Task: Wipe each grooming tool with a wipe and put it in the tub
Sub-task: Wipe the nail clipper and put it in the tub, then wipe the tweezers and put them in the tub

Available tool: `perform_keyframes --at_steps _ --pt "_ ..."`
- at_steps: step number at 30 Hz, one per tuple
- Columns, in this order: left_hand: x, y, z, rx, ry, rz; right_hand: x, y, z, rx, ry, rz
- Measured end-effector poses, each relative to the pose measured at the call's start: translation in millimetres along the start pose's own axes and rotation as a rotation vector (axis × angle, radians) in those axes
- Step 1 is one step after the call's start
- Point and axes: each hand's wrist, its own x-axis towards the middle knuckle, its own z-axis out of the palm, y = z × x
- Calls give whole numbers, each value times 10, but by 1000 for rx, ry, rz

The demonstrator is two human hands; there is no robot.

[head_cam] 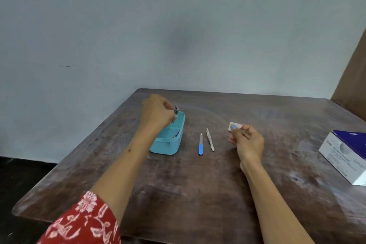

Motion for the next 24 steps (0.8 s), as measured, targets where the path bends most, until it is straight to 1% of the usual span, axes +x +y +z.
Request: perform_keyframes --at_steps 3,6,12,17,19,22,24 --pt "57 -30 81 266 -95 -82 -17 9 -2 -49 -2 -9" --pt "49 2 169 424 -153 -136 -39 -1 -10 -91 -12 -4" --pt "48 59 265 509 -196 -155 -64 -34 5 -47 -25 16" --pt "40 85 257 524 -208 -149 -77 -60 4 -25 -23 11" --pt "29 127 215 527 -141 -75 -76 -56 2 -18 -15 13" --pt "-69 261 183 509 6 126 -65 -36 0 -13 -10 25" --pt "-171 346 281 466 51 251 -54 -29 -1 -3 -2 34"
